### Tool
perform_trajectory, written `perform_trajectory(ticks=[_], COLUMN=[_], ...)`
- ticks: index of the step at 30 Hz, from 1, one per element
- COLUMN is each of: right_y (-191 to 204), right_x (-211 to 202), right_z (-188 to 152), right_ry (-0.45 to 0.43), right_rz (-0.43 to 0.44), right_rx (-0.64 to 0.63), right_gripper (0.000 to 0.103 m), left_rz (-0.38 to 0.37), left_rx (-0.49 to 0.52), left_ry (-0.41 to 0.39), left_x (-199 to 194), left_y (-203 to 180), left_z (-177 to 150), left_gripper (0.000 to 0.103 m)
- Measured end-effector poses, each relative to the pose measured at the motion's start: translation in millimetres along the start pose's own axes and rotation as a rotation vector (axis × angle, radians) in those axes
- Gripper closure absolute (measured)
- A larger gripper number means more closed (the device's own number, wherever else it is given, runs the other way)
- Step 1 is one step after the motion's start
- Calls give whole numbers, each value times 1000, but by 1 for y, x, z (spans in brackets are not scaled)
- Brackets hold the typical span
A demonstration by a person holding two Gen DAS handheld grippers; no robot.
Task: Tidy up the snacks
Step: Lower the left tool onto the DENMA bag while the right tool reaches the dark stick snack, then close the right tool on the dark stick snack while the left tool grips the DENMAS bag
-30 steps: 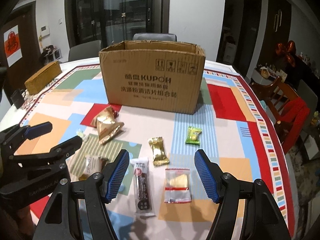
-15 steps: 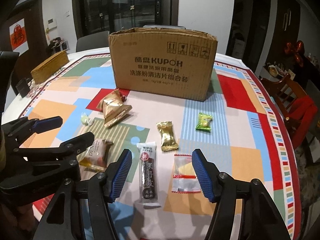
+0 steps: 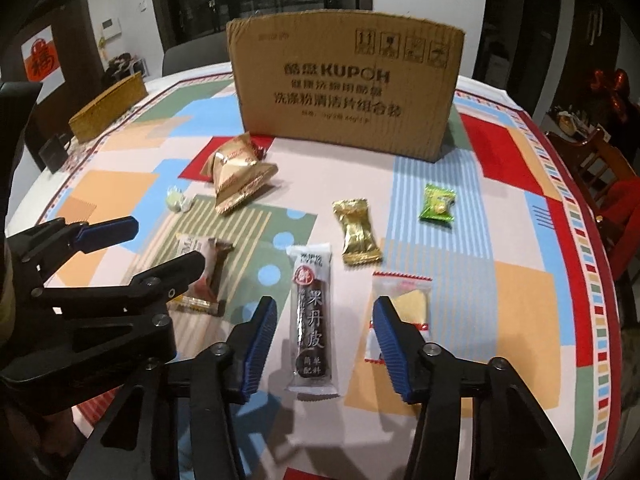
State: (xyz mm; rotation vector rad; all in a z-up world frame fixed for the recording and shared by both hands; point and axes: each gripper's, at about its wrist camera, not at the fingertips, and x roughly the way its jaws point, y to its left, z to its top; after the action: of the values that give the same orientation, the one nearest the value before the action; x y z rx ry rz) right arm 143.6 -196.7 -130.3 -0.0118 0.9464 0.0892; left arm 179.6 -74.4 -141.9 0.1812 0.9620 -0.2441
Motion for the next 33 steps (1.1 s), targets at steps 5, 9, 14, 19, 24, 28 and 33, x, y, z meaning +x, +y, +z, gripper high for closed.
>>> perform_trajectory(ticks=[5, 9, 14, 19, 24, 28, 33], right_y=[0, -1, 0, 5, 2, 1, -1], right_x=[6, 9, 15, 17, 21, 20, 18], right_z=[-3, -2, -3, -3, -5, -5, -3], right_ry=[23, 30, 46, 59, 75, 70, 63], right_rz=[4, 1, 3, 18, 35, 32, 33], right_rx=[3, 8, 10, 13, 34, 37, 48], right_gripper=[53, 53, 55, 68, 83, 85, 86], left_rz=[-8, -9, -15, -43, -44, -42, -47], left_rx=[-9, -18, -20, -14, -14, -9, -11], left_ry=[22, 33, 54, 90, 81, 71, 66], left_x=[8, 14, 21, 27, 25, 23, 20], left_y=[1, 2, 1, -1, -1, -1, -1], left_z=[-3, -2, -4, -7, -8, -6, -5], left_gripper=[33, 33, 40, 59, 61, 61, 62])
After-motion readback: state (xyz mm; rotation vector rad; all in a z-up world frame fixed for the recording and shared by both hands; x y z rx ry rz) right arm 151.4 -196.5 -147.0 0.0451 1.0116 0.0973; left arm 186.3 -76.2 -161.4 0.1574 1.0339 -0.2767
